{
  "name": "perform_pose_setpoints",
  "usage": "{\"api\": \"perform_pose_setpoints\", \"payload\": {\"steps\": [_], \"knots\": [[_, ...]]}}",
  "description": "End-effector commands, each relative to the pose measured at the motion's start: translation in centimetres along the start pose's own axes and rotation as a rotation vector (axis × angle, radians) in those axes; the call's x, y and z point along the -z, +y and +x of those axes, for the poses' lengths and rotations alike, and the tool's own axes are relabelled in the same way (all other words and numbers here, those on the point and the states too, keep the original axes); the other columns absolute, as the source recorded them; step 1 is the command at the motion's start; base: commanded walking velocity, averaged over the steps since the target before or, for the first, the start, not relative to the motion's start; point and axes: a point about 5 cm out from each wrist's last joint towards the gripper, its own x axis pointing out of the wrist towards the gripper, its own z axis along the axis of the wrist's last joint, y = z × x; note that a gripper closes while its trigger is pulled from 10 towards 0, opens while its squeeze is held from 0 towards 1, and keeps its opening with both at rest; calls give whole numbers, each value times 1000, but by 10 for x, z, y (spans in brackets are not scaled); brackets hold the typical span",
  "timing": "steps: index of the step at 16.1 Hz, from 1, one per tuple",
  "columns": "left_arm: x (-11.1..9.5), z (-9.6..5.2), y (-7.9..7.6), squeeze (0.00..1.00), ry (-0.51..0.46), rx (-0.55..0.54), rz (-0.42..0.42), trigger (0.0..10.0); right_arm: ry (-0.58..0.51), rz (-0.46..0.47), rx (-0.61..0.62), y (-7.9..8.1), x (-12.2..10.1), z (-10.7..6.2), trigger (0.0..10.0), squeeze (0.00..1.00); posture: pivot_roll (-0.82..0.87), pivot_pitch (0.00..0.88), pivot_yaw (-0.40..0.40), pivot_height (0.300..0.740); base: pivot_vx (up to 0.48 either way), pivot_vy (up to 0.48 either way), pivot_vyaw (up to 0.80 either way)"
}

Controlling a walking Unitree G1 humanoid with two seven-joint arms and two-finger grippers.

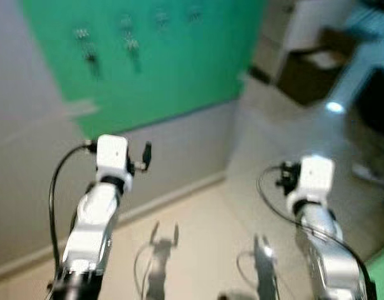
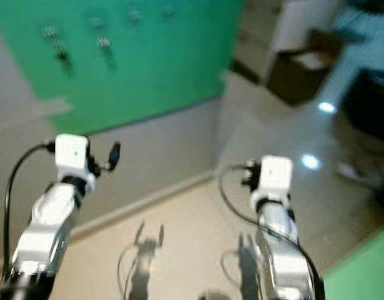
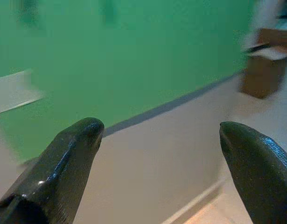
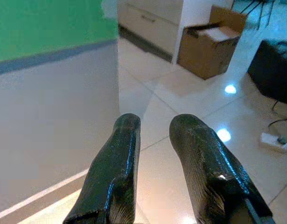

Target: Hang keys on a hook

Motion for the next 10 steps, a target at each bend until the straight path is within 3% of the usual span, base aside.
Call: {"api": "perform_pose_setpoints", "payload": {"steps": [1, 5, 10], "knots": [[-1, -2, -7, 0, -10, 52, 47, 10000, -55, -23, -33, 2, -9, 4, 10000, 0, 25, 0, -44, 740, 0, 0, -800], [2, -5, -13, 0, -8, 56, 37, 10000, -39, -21, -57, 3, -5, 11, 10000, 0, 28, 0, -56, 740, 0, 0, -800], [-10, 6, -9, 0, -68, 16, -23, 10000, -90, -23, -26, -6, -12, 8, 10000, 0, -18, 0, -35, 740, 0, 0, -800]]}}
